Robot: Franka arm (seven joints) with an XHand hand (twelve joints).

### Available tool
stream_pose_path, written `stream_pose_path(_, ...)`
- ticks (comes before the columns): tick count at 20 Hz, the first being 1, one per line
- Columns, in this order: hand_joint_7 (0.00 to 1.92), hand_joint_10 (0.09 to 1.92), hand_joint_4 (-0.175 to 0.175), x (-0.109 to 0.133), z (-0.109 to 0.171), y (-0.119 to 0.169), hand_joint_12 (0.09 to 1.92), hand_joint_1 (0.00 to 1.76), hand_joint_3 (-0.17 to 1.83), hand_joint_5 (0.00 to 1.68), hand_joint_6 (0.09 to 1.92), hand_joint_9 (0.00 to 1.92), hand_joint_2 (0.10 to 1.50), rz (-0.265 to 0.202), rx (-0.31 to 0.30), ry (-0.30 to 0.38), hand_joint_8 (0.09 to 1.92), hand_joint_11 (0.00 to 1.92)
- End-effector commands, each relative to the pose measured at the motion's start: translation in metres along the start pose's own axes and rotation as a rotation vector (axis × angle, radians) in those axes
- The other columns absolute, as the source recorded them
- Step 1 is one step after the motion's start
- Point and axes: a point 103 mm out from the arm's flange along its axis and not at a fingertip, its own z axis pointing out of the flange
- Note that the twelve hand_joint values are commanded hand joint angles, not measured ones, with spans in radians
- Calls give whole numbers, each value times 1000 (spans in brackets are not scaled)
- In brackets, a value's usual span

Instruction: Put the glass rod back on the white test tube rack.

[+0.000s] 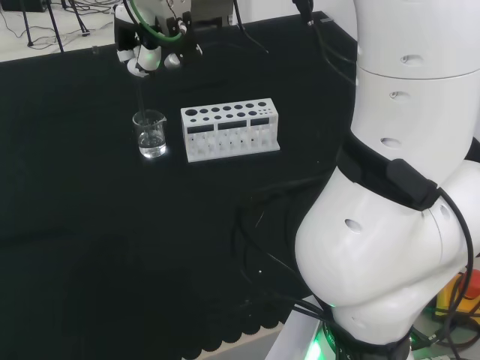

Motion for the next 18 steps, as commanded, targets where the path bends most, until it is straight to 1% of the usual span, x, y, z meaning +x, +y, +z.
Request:
stream_pose_path(1,1546,200,-175,0,-5,0,407,1352,1088,1366,583,1878,356,5,-1,-11,568,1757)
stream_pose_path(6,1546,201,-175,-1,-15,0,407,1352,1089,1366,582,1878,356,15,-15,-18,567,1757)
stream_pose_path(11,1546,202,-175,1,-26,-1,408,1352,1088,1366,582,1878,356,18,-14,-21,566,1757)
stream_pose_path(15,1547,202,-175,2,-44,-9,408,1352,1088,1367,581,1878,356,25,-18,-20,566,1757)
stream_pose_path(18,1547,203,-175,3,-59,-21,408,1352,1088,1367,580,1877,356,39,-26,-15,565,1757)
